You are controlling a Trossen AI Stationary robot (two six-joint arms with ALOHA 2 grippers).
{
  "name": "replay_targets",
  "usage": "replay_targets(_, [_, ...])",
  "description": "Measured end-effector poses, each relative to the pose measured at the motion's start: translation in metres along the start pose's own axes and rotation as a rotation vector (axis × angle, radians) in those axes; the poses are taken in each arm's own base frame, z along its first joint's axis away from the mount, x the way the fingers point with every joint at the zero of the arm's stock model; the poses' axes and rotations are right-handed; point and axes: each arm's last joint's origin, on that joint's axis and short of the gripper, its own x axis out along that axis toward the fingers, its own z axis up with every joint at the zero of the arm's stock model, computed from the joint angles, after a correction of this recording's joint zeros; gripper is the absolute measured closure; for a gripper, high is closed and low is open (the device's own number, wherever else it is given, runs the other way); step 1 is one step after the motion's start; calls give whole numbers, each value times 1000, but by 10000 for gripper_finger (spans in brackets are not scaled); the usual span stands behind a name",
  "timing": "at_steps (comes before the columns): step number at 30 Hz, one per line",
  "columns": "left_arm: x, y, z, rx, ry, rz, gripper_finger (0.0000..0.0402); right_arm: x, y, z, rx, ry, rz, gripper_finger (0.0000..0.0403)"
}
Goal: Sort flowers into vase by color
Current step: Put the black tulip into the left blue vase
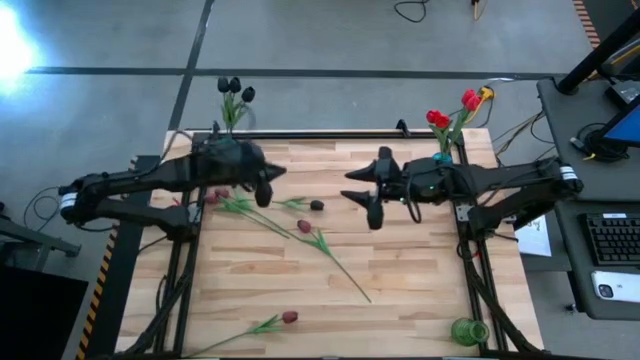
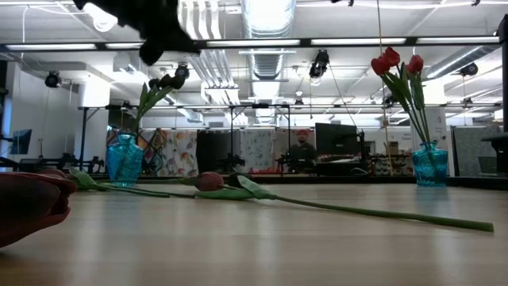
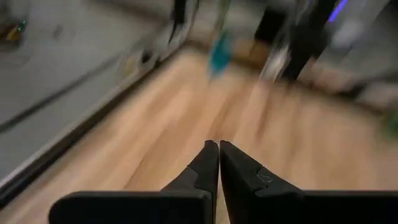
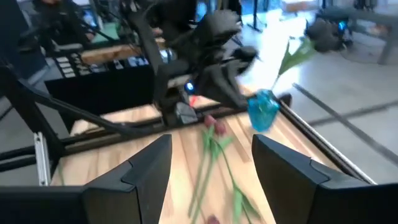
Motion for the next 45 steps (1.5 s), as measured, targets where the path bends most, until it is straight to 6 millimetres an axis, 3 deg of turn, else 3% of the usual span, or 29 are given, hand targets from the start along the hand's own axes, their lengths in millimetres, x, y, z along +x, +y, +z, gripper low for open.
replay_targets(5, [29, -5, -30, 136, 350, 89, 370, -16, -5, -1, 10, 58, -22, 188])
replay_targets(11, [73, -12, -67, 294, 599, 73, 290, -26, -8, -2, 19, 97, -31, 154])
replay_targets(18, [105, -10, -97, 396, 746, 69, 203, -38, -8, -7, 33, 175, -28, 93])
replay_targets(23, [126, -4, -112, 408, 792, 61, 180, -41, -7, -11, 25, 213, -29, 79])
replay_targets(27, [145, 5, -117, 379, 844, 114, 191, -40, -7, -12, 21, 224, -33, 79])
replay_targets(33, [171, 2, -115, 355, 871, 142, 239, -41, -7, -14, 17, 240, -32, 80])
replay_targets(37, [182, 0, -119, 327, 947, 150, 288, -44, -9, -15, 10, 265, -31, 80])
replay_targets(42, [188, -6, -115, 315, 970, 169, 381, -52, -10, -12, -32, 253, 1, 80])
replay_targets(45, [187, -13, -103, 271, 893, 197, 393, -62, -11, -2, -76, 220, 14, 80])
